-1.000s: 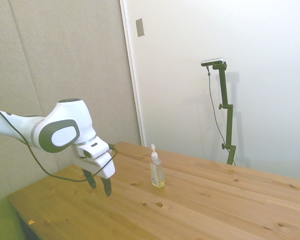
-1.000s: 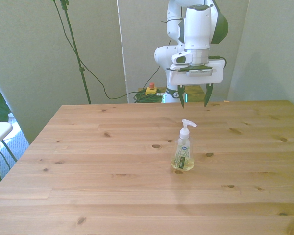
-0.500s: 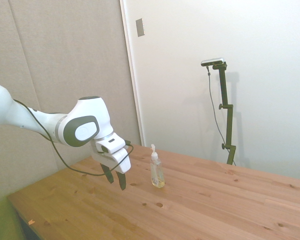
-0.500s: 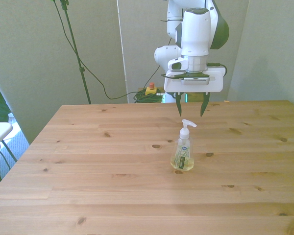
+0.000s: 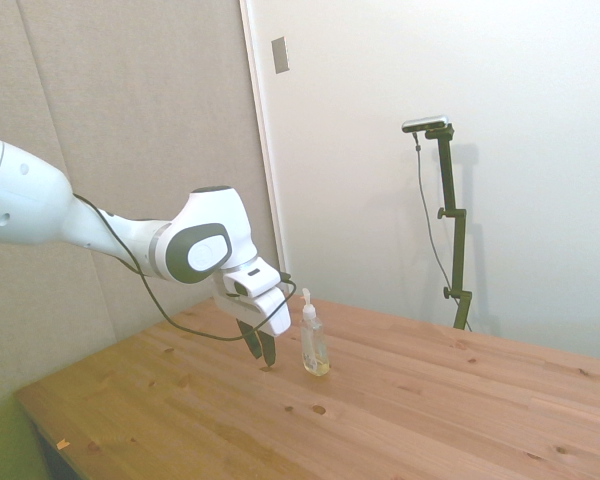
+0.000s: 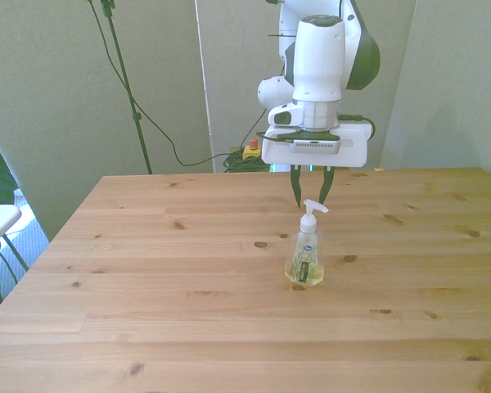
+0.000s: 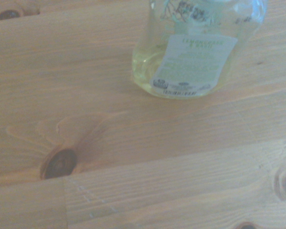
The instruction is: Knock down the sanitizer
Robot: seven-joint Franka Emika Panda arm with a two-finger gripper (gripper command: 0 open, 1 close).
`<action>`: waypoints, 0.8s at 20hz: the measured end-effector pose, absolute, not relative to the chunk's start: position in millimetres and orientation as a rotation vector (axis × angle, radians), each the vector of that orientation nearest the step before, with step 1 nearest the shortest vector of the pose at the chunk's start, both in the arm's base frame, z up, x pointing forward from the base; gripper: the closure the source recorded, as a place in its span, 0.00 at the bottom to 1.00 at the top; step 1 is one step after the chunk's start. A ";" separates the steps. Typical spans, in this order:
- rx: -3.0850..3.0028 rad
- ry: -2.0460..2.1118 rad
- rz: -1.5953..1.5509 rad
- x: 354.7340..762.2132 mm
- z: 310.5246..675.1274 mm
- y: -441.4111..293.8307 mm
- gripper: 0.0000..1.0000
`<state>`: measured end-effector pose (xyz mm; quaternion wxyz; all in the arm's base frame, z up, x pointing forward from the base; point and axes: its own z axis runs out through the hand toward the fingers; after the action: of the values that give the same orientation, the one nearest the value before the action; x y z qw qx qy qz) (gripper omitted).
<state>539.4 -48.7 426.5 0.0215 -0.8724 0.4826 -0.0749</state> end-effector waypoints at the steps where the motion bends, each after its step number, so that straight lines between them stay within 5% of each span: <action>1: -2.702 1.502 -0.228 544.4 424.1 -50.2 1.00; 16: -2.658 1.581 -0.239 604.3 417.7 -65.3 1.00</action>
<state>604.3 -65.3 417.7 0.0200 -0.8568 0.5096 -0.0769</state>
